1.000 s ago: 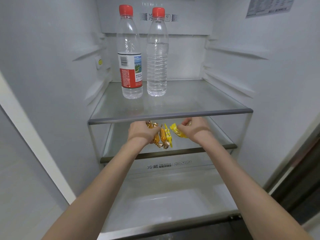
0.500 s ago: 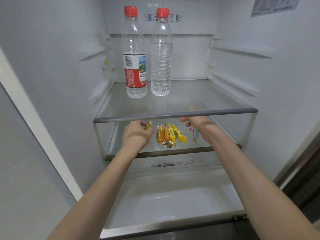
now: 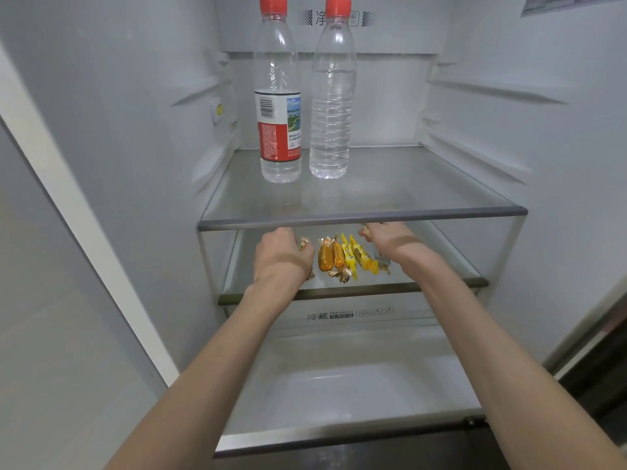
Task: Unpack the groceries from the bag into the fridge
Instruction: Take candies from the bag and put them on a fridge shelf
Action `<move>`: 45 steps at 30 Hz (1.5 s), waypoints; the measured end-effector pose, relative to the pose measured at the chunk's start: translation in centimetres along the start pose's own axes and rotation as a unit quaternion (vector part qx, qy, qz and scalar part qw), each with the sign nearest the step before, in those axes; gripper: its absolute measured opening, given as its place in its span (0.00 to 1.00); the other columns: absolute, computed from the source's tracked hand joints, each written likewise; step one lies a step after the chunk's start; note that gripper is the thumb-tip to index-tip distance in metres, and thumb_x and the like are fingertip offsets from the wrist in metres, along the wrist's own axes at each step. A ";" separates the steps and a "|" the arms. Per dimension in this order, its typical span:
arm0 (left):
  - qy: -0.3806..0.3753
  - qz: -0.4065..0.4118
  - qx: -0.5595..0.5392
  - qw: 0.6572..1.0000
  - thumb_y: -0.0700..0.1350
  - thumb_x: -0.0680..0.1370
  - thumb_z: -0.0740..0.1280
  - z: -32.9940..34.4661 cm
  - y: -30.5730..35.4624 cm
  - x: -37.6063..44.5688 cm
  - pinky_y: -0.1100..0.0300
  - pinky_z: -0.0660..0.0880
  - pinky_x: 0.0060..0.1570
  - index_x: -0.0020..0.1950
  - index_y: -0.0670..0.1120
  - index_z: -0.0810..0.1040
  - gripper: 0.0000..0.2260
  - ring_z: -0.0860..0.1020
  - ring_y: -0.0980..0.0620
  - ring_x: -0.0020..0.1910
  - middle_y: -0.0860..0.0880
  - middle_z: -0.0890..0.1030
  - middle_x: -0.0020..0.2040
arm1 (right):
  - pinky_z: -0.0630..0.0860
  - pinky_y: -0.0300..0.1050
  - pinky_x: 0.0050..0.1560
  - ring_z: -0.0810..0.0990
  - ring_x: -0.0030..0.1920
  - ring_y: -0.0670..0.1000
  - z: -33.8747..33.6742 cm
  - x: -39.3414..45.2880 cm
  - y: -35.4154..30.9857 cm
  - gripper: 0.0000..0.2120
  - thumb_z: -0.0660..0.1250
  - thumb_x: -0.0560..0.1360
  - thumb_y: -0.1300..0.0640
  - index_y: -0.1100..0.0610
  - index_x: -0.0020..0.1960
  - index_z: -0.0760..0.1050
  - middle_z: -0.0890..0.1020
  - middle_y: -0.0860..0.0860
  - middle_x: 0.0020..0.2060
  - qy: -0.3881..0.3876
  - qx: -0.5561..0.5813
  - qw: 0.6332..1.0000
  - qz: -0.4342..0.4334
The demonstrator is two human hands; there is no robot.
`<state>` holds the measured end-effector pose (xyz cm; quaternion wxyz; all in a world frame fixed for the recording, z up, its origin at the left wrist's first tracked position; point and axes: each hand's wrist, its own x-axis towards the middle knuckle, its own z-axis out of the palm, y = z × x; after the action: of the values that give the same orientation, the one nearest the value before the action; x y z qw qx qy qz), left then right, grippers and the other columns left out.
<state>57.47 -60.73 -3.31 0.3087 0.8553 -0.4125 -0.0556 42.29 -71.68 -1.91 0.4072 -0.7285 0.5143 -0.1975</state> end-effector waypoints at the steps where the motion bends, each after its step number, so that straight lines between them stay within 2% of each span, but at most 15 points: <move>1: -0.001 -0.001 -0.002 1.000 0.51 0.82 0.65 -0.1 -0.1 0.0 0.52 0.79 0.45 0.47 0.38 0.82 0.16 0.77 0.45 0.39 0.45 0.79 0.37 | 0.70 0.63 0.70 0.73 0.69 0.66 0.1 -0.2 0.0 0.24 0.51 0.87 0.50 0.67 0.70 0.71 0.75 0.66 0.69 0.008 -0.005 1.000 -0.003; 3: 0.001 -0.003 -0.002 1.000 0.52 0.82 0.64 -0.2 -0.3 -0.1 0.54 0.75 0.41 0.49 0.39 0.83 0.17 0.75 0.48 0.35 0.47 0.77 0.35 | 0.68 0.65 0.70 0.72 0.69 0.67 0.4 -0.6 0.0 0.25 0.50 0.87 0.49 0.67 0.71 0.69 0.73 0.67 0.70 0.013 -0.021 1.000 -0.012; 5: 0.000 -0.001 0.000 1.000 0.53 0.83 0.63 -0.3 -0.4 -0.2 0.55 0.71 0.40 0.49 0.41 0.82 0.16 0.72 0.52 0.33 0.48 0.77 0.35 | 0.68 0.62 0.71 0.71 0.71 0.65 0.4 -0.8 0.0 0.25 0.49 0.87 0.47 0.65 0.73 0.69 0.73 0.64 0.72 0.005 -0.027 1.000 -0.013; 8: -0.001 0.009 -0.002 1.000 0.54 0.82 0.63 -0.5 -0.7 -0.5 0.53 0.77 0.43 0.49 0.44 0.80 0.14 0.78 0.48 0.40 0.46 0.81 0.40 | 0.63 0.51 0.74 0.69 0.73 0.53 -0.1 -0.9 0.9 0.22 0.49 0.87 0.45 0.53 0.75 0.68 0.71 0.52 0.73 -0.048 0.002 0.999 -0.015; 11: 0.005 0.014 -0.007 1.000 0.55 0.82 0.63 -0.7 -1.0 -0.9 0.51 0.80 0.48 0.51 0.46 0.78 0.13 0.80 0.46 0.46 0.47 0.82 0.44 | 0.53 0.56 0.81 0.59 0.81 0.50 -0.5 -1.4 1.6 0.30 0.48 0.84 0.39 0.51 0.83 0.58 0.63 0.47 0.81 -0.096 0.062 0.993 -0.016; 15: 0.034 0.036 -0.032 0.998 0.54 0.82 0.63 -0.8 -1.4 -1.4 0.52 0.79 0.48 0.57 0.46 0.80 0.14 0.80 0.46 0.49 0.48 0.83 0.48 | 0.56 0.59 0.80 0.60 0.81 0.53 -0.7 -1.8 1.1 0.31 0.51 0.83 0.36 0.48 0.82 0.59 0.63 0.48 0.81 -0.036 0.074 0.997 -0.005; 17: 0.051 0.061 -0.057 0.995 0.53 0.82 0.63 -0.8 -1.6 -1.9 0.51 0.78 0.52 0.61 0.45 0.81 0.15 0.78 0.46 0.55 0.48 0.82 0.56 | 0.60 0.56 0.77 0.63 0.79 0.54 -1.2 -2.9 1.0 0.28 0.53 0.84 0.38 0.49 0.80 0.62 0.66 0.48 0.79 -0.005 0.063 0.998 -0.023; 20: 0.063 0.107 -0.069 0.990 0.52 0.83 0.63 -1.2 -1.6 -3.1 0.52 0.75 0.60 0.68 0.45 0.79 0.17 0.76 0.46 0.63 0.47 0.81 0.63 | 0.63 0.47 0.70 0.67 0.77 0.52 -1.7 -5.0 1.7 0.24 0.54 0.86 0.43 0.51 0.79 0.65 0.70 0.49 0.76 0.030 0.017 0.993 -0.110; 23: 0.074 0.129 -0.057 0.987 0.52 0.84 0.62 -1.6 -1.6 -4.9 0.50 0.74 0.62 0.69 0.44 0.78 0.18 0.76 0.44 0.64 0.46 0.80 0.66 | 0.63 0.44 0.70 0.67 0.77 0.53 -1.6 -6.9 2.5 0.24 0.55 0.86 0.45 0.52 0.79 0.66 0.72 0.51 0.76 0.063 -0.082 0.978 -0.179; 25: 0.075 0.138 -0.043 0.987 0.52 0.84 0.61 -1.7 -1.6 -6.5 0.48 0.73 0.64 0.70 0.44 0.77 0.18 0.75 0.44 0.66 0.45 0.80 0.67 | 0.63 0.48 0.74 0.67 0.77 0.54 -1.3 -8.1 3.4 0.25 0.55 0.86 0.44 0.54 0.79 0.66 0.72 0.53 0.75 0.085 -0.169 0.963 -0.193; 29: 0.076 0.162 0.030 0.983 0.53 0.84 0.61 -1.4 -1.8 -9.5 0.46 0.72 0.63 0.71 0.45 0.76 0.19 0.76 0.42 0.66 0.45 0.80 0.67 | 0.66 0.54 0.71 0.73 0.70 0.59 -0.8 -10.4 5.2 0.25 0.54 0.85 0.43 0.58 0.72 0.73 0.79 0.56 0.68 0.156 -0.350 0.896 -0.226; 33: 0.082 0.177 0.051 0.979 0.53 0.84 0.61 -1.4 -1.9 -12.2 0.47 0.72 0.62 0.72 0.46 0.75 0.19 0.76 0.44 0.63 0.47 0.80 0.64 | 0.67 0.53 0.69 0.76 0.67 0.58 -0.5 -12.9 6.1 0.28 0.49 0.83 0.40 0.58 0.67 0.76 0.82 0.54 0.61 0.198 -0.354 0.880 -0.248; 37: 0.082 0.183 0.065 0.978 0.54 0.84 0.62 -1.7 -2.2 -15.0 0.48 0.72 0.66 0.74 0.47 0.74 0.21 0.75 0.45 0.66 0.48 0.79 0.66 | 0.63 0.56 0.75 0.72 0.73 0.57 -0.6 -16.0 6.9 0.29 0.49 0.84 0.40 0.58 0.74 0.71 0.77 0.55 0.70 0.207 -0.357 0.880 -0.236; 41: 0.077 0.190 0.072 0.976 0.55 0.84 0.61 -2.2 -2.4 -18.0 0.48 0.71 0.66 0.74 0.47 0.74 0.21 0.75 0.45 0.67 0.48 0.79 0.66 | 0.63 0.56 0.77 0.70 0.75 0.57 -0.5 -19.9 7.8 0.28 0.53 0.85 0.41 0.58 0.77 0.68 0.75 0.55 0.73 0.215 -0.336 0.888 -0.228; 45: 0.068 0.215 0.053 0.973 0.55 0.84 0.62 -2.5 -2.1 -20.2 0.47 0.72 0.66 0.73 0.47 0.74 0.21 0.75 0.45 0.68 0.49 0.80 0.67 | 0.64 0.54 0.77 0.71 0.75 0.55 -0.4 -23.7 8.5 0.32 0.49 0.83 0.38 0.58 0.76 0.69 0.76 0.54 0.73 0.233 -0.338 0.887 -0.214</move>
<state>46.54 -43.57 -5.75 0.2953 0.7636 -0.5668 0.0920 27.67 -51.44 -5.30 -0.0468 -0.8474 0.4618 -0.2579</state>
